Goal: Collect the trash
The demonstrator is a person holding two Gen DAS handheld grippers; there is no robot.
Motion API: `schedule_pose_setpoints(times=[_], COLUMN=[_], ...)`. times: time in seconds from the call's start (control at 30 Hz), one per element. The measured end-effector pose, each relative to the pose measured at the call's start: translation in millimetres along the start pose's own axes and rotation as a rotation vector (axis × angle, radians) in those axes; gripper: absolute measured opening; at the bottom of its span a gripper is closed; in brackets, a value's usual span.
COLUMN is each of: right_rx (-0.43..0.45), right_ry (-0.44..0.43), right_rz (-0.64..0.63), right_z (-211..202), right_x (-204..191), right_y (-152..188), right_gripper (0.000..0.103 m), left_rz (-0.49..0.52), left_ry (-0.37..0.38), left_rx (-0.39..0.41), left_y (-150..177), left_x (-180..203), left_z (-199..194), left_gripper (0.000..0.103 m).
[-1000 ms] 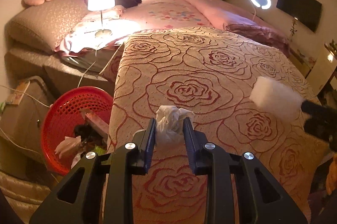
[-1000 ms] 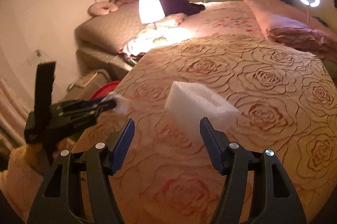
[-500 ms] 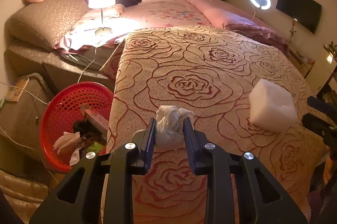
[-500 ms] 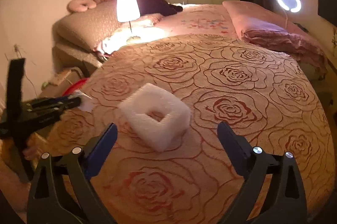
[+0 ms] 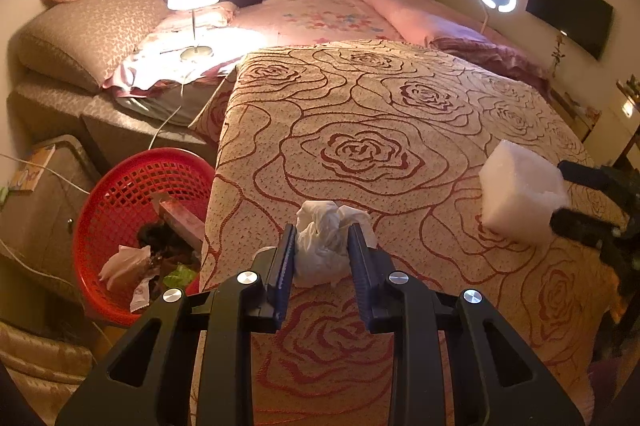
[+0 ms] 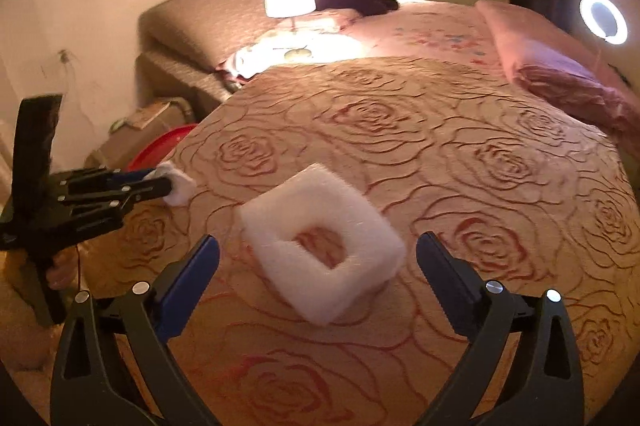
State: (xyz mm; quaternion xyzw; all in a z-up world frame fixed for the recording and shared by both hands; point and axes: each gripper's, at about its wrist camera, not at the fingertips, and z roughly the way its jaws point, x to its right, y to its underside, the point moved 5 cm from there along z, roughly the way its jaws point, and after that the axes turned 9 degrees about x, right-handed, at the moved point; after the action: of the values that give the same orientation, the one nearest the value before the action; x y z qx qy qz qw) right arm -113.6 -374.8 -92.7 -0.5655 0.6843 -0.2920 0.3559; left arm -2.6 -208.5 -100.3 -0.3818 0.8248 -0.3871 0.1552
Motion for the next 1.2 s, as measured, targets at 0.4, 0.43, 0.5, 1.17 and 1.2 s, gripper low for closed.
schedule_pose_setpoints(times=[0.4, 0.43, 0.5, 1.17, 1.2], right_rx=[0.001, 0.001, -0.007, 0.029, 0.032], right_ry=[-0.018, 0.007, 0.047, 0.087, 0.086], right_rz=[-0.054, -0.059, -0.057, 0.046, 0.045], right_z=[-13.3, -11.5, -4.2, -1.3, -1.1], right_x=[-30.4, -28.6, -22.6, -13.4, -15.0], right_y=[10.5, 10.7, 10.1, 7.2, 6.0], right_gripper=[0.095, 0.094, 0.091, 0.067, 0.067], left_rz=[-0.014, -0.016, -0.019, -0.013, -0.015], left_ry=[0.005, 0.007, 0.01, -0.023, -0.026], left_rx=[0.0, 0.001, 0.001, 0.034, 0.039], left_y=[3.8, 4.0, 3.9, -0.3, -0.7], left_x=[-6.7, -7.3, -8.4, -13.9, -14.2], left_z=[-4.1, -4.6, -5.6, -17.5, -18.9], left_gripper=[0.025, 0.025, 0.025, 0.025, 0.025])
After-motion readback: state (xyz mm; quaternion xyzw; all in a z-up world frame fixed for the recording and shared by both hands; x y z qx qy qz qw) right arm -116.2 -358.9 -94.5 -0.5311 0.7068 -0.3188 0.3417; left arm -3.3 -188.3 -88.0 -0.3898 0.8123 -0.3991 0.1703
